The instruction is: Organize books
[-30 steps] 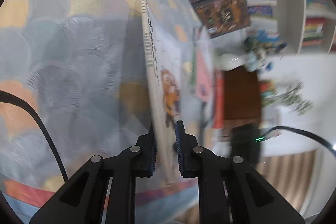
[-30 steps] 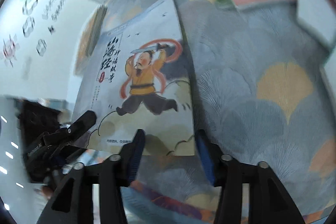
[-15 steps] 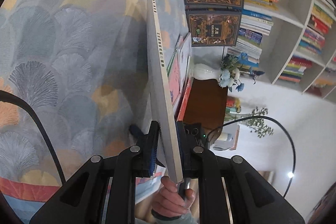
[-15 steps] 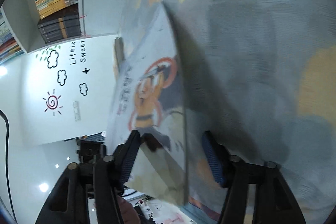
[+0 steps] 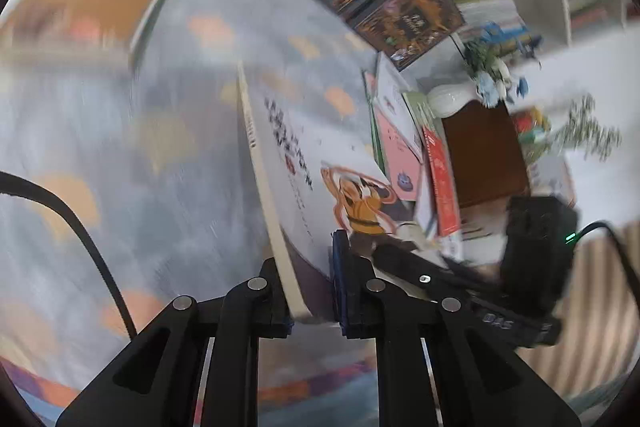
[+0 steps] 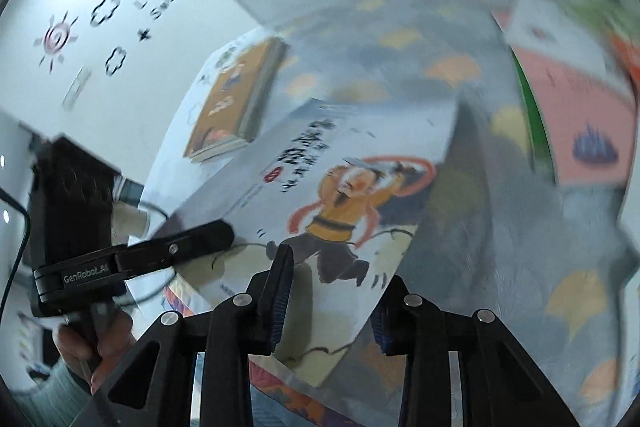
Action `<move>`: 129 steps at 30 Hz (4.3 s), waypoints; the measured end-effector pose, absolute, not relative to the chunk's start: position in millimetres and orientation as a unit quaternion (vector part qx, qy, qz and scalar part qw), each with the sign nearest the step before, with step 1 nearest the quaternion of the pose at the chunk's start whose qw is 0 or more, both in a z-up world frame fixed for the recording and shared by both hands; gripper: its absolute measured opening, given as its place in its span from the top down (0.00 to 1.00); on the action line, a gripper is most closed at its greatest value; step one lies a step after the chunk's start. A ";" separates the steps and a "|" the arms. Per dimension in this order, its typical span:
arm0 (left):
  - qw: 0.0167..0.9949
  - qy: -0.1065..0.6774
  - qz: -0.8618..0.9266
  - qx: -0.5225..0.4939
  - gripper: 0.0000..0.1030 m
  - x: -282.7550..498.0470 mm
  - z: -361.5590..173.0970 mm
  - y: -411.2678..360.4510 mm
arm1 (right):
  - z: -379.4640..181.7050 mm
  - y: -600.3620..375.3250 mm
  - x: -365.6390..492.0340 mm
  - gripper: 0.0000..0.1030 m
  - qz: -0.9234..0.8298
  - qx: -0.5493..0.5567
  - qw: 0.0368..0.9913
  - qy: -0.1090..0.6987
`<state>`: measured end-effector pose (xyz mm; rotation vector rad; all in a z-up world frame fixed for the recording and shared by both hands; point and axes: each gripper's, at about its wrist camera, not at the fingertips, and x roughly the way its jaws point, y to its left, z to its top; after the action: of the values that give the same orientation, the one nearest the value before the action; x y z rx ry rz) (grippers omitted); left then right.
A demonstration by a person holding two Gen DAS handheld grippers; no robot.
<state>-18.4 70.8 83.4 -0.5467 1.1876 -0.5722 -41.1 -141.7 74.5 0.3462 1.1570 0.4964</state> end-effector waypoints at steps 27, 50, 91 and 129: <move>0.803 0.466 -0.206 -0.310 0.87 121.3 71.5 289.1 | 91.4 96.3 131.7 0.67 0.301 0.092 0.809 0.496; 0.782 0.507 -0.087 -0.351 0.74 69.5 38.2 339.6 | 30.7 86.7 138.0 0.64 0.274 0.150 0.731 0.607; 0.721 0.577 -0.364 -0.122 0.41 6.6 113.1 -149.0 | 58.6 -486.9 -73.7 0.44 -0.085 0.407 0.780 0.468; 0.690 0.621 -0.335 -0.159 0.41 55.7 40.1 -143.4 | 29.7 -369.3 38.4 0.44 0.052 0.195 0.801 0.563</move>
<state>55.7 -143.4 40.1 -0.3558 1.3888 -0.7501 38.4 -369.3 29.7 0.4185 1.2075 0.1120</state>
